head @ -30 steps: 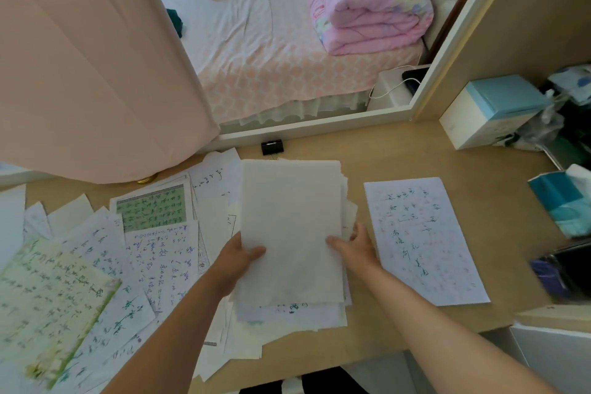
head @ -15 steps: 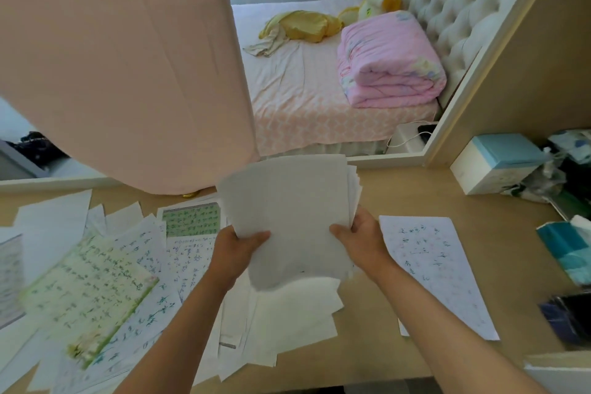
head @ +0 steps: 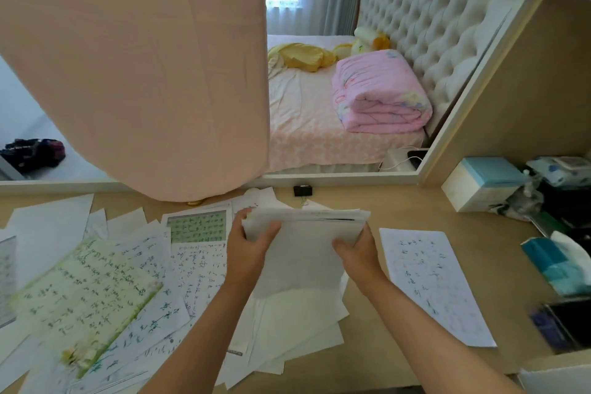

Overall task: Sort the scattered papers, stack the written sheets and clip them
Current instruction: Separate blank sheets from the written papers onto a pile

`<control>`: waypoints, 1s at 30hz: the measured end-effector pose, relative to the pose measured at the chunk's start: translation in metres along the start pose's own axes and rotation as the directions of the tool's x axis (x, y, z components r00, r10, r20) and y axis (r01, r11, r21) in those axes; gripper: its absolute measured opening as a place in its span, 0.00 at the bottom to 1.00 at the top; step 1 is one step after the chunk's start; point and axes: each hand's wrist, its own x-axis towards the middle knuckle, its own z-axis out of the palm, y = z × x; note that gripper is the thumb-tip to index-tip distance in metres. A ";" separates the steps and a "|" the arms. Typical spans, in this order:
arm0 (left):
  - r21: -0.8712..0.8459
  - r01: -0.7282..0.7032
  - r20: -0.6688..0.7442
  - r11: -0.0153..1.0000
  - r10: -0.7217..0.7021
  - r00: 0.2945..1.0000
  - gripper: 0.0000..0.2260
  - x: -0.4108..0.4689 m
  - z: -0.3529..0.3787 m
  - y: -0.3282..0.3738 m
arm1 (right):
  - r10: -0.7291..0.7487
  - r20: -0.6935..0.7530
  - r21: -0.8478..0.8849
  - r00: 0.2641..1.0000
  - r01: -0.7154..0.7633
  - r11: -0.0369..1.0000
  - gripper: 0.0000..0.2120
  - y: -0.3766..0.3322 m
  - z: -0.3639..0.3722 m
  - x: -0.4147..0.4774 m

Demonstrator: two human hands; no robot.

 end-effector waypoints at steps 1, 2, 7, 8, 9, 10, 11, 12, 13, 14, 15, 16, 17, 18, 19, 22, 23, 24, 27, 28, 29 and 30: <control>-0.027 -0.029 -0.011 0.999 0.028 1.000 0.09 0.000 0.002 0.003 | -0.006 0.010 -0.010 1.000 0.006 1.000 0.23 -0.001 0.002 -0.001; -0.047 -0.044 -0.042 0.998 0.042 0.998 0.05 -0.001 0.005 0.007 | -0.010 0.012 -0.019 1.000 0.010 1.000 0.23 -0.001 0.003 -0.001; -0.067 -0.030 -0.156 0.997 0.019 0.988 0.05 0.017 0.002 0.009 | 0.008 -0.013 -0.024 1.000 -0.009 1.000 0.19 -0.002 0.002 0.004; -0.088 -0.030 -0.137 0.996 0.018 0.990 0.04 0.019 0.002 0.009 | 0.030 0.016 -0.042 0.999 -0.029 0.999 0.19 -0.002 0.003 0.004; -0.093 -0.033 -0.123 0.995 0.021 0.992 0.04 0.019 0.003 0.010 | 0.044 0.048 -0.058 0.998 -0.041 0.997 0.17 0.000 0.004 0.005; -0.082 -0.042 -0.117 0.996 0.032 0.993 0.06 0.019 0.005 0.011 | 0.052 0.066 -0.068 0.996 -0.047 0.997 0.16 0.002 0.005 0.006; -0.072 -0.046 -0.119 0.996 0.037 0.992 0.08 0.018 0.007 0.012 | 0.051 0.064 -0.065 0.997 -0.047 0.997 0.15 0.003 0.006 0.007; -0.065 -0.038 -0.132 0.997 0.030 0.991 0.09 0.019 0.009 0.013 | 0.051 0.045 -0.051 0.998 -0.049 0.998 0.15 0.003 0.007 0.008; -0.061 -0.033 -0.146 0.998 0.024 0.989 0.08 0.020 0.010 0.013 | 0.046 0.026 -0.034 0.999 -0.045 0.998 0.15 0.003 0.008 0.008; -0.054 -0.033 -0.161 0.998 0.024 0.987 0.06 0.022 0.009 0.013 | 0.042 0.013 -0.024 0.999 -0.042 0.999 0.16 0.002 0.008 0.008; -0.044 -0.036 -0.174 0.998 0.028 0.984 0.03 0.024 0.009 0.013 | 0.035 0.019 -0.025 0.999 -0.035 0.999 0.16 0.003 0.010 0.008; -0.040 -0.039 -0.183 0.998 0.031 0.983 0.03 0.026 0.007 0.012 | 0.035 0.037 -0.037 0.999 -0.034 0.999 0.17 0.005 0.011 0.008; -0.051 -0.042 -0.181 0.998 0.032 0.983 0.04 0.027 0.006 0.012 | 0.039 0.057 -0.050 0.998 -0.036 0.998 0.17 0.007 0.013 0.006; -0.057 -0.051 -0.170 0.997 0.041 0.985 0.04 0.027 0.005 0.012 | 0.043 0.069 -0.060 0.997 -0.039 0.997 0.17 0.009 0.014 0.006; -0.046 -0.069 -0.159 0.997 0.061 0.985 0.04 0.027 0.005 0.013 | 0.048 0.065 -0.067 0.997 -0.044 0.997 0.17 0.012 0.015 0.006; -0.040 -0.121 -0.131 0.992 0.115 0.985 0.09 0.026 0.005 0.019 | 0.080 0.021 -0.037 0.997 -0.079 0.996 0.15 0.010 0.016 0.010; -0.077 -0.126 -0.079 0.989 0.120 0.990 0.13 0.026 0.000 0.018 | 0.083 0.014 -0.016 0.996 -0.083 0.996 0.15 0.008 0.016 0.011; -0.099 -0.105 0.002 0.989 0.106 0.994 0.19 0.027 -0.005 0.015 | 0.089 0.012 -0.006 0.996 -0.089 0.996 0.16 0.007 0.016 0.012; 0.116 0.006 0.163 0.993 -0.025 0.986 0.26 0.026 -0.019 -0.012 | 0.118 -0.012 0.013 0.993 -0.118 0.993 0.15 0.013 0.014 0.011; 0.203 0.012 0.167 0.979 -0.046 0.985 0.23 0.025 -0.020 -0.021 | 0.119 -0.026 0.023 0.993 -0.119 0.993 0.15 0.015 0.014 0.011; 0.252 0.008 0.157 0.968 -0.049 0.986 0.19 0.024 -0.018 -0.028 | 0.118 -0.038 0.028 0.992 -0.117 0.993 0.16 0.016 0.014 0.012; 0.262 0.005 0.126 0.965 -0.039 0.991 0.17 0.022 -0.014 -0.032 | 0.110 -0.048 0.032 0.993 -0.109 0.994 0.15 0.016 0.014 0.012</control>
